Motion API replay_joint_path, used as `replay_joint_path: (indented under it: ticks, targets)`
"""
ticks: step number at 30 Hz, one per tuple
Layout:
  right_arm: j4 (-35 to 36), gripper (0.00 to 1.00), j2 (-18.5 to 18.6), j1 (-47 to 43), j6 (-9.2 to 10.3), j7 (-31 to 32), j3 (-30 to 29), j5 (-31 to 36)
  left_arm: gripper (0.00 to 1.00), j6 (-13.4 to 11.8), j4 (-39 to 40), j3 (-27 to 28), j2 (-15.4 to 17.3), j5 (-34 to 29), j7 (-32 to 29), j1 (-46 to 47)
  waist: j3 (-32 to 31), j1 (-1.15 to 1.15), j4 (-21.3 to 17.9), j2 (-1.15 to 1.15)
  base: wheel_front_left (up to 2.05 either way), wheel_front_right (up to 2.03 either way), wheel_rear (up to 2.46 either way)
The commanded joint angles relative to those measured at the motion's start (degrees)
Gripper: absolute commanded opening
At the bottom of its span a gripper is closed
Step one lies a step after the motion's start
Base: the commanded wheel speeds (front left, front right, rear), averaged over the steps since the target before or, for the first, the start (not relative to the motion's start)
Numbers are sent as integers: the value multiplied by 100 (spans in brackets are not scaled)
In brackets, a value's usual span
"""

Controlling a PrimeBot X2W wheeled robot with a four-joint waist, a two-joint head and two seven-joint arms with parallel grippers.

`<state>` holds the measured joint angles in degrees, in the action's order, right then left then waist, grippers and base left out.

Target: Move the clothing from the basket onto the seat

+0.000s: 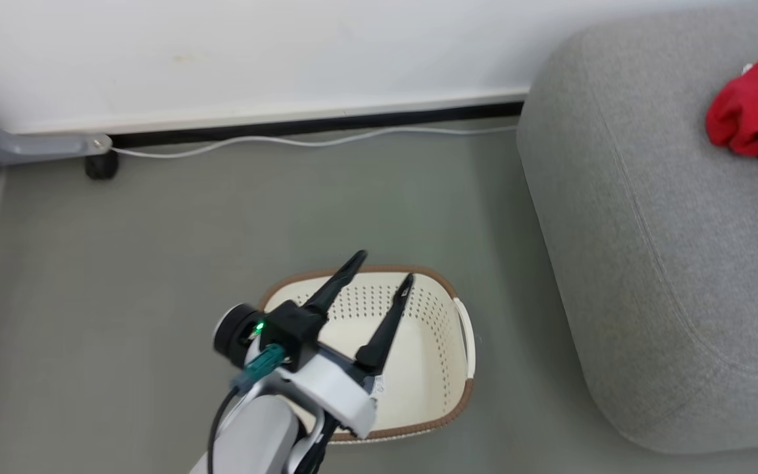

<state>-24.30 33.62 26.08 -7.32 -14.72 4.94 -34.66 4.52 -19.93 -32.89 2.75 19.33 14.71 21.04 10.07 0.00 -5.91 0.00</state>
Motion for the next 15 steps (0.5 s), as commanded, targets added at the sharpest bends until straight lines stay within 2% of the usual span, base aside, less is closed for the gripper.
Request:
replay_joint_path:
  ticks: [1,15]
  targets:
    - [265,100,86,-249,-17,-28,127,104,100,28,106,374,44,-96,29,-85,-249,0,173,0,0,0,0]
    - [922,100,-751,-1211,-17,-28,459,543,100,-270,224,2156,251,-561,29,-1184,-894,0,509,0,0,0,0]
